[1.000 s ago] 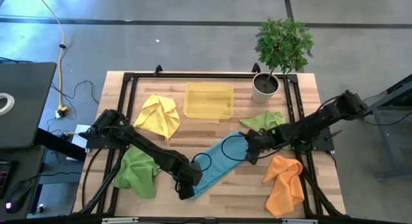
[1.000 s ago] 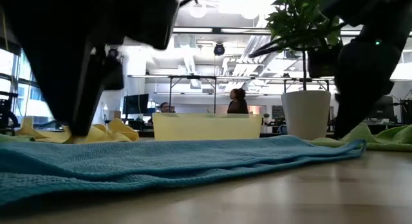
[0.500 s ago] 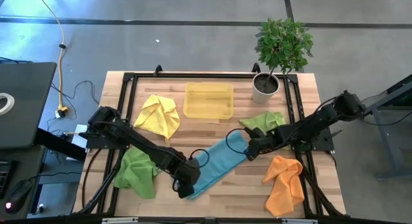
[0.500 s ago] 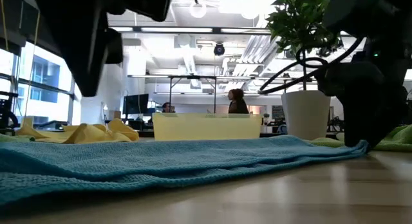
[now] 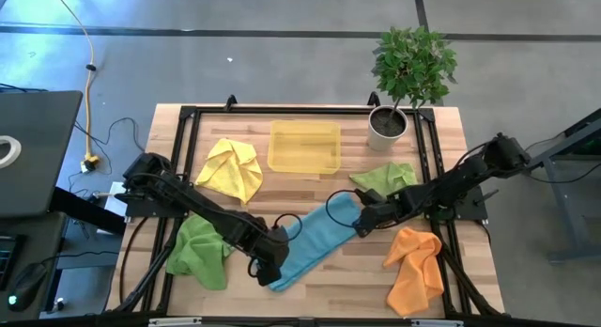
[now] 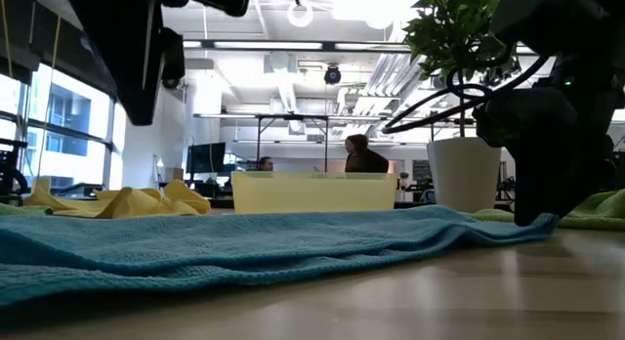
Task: Fold microfiber towels
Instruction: Fold the blue microfiber cloth
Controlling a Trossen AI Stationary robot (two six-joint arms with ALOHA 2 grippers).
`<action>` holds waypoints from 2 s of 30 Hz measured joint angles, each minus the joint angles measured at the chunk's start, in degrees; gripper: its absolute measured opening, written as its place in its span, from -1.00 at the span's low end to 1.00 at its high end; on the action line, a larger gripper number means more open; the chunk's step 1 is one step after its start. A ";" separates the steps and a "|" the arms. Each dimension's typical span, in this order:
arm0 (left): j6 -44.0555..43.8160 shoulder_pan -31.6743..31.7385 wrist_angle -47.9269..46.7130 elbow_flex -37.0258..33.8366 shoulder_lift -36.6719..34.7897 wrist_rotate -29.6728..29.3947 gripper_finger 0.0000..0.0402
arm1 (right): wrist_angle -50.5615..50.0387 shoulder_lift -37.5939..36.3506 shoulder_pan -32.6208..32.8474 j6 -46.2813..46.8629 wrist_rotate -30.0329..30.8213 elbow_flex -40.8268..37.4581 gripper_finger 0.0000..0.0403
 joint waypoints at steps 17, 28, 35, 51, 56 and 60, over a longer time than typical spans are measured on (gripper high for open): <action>-10.56 0.00 -0.27 -0.02 -2.55 -1.85 -0.16 | -2.47 0.69 -0.11 -0.25 2.87 0.19 -0.98; -13.88 -0.48 -0.29 -0.02 -11.79 -11.34 -0.16 | -19.85 -0.02 -1.33 -3.42 5.90 6.89 -1.00; -10.04 -0.46 0.30 0.00 -18.99 -18.22 -0.16 | -35.01 -0.14 -1.32 -2.57 9.88 18.71 -1.00; -1.13 -1.64 0.70 0.00 -27.39 -23.76 -0.16 | -36.14 20.61 4.06 -3.85 7.30 47.93 -1.00; 1.59 -1.66 0.66 0.00 -27.71 -23.78 -0.16 | -36.19 29.01 4.90 -6.04 6.35 57.87 -1.00; 3.94 -1.66 0.63 0.00 -27.72 -23.77 -0.16 | -35.96 34.08 5.35 -7.81 5.26 64.60 -1.00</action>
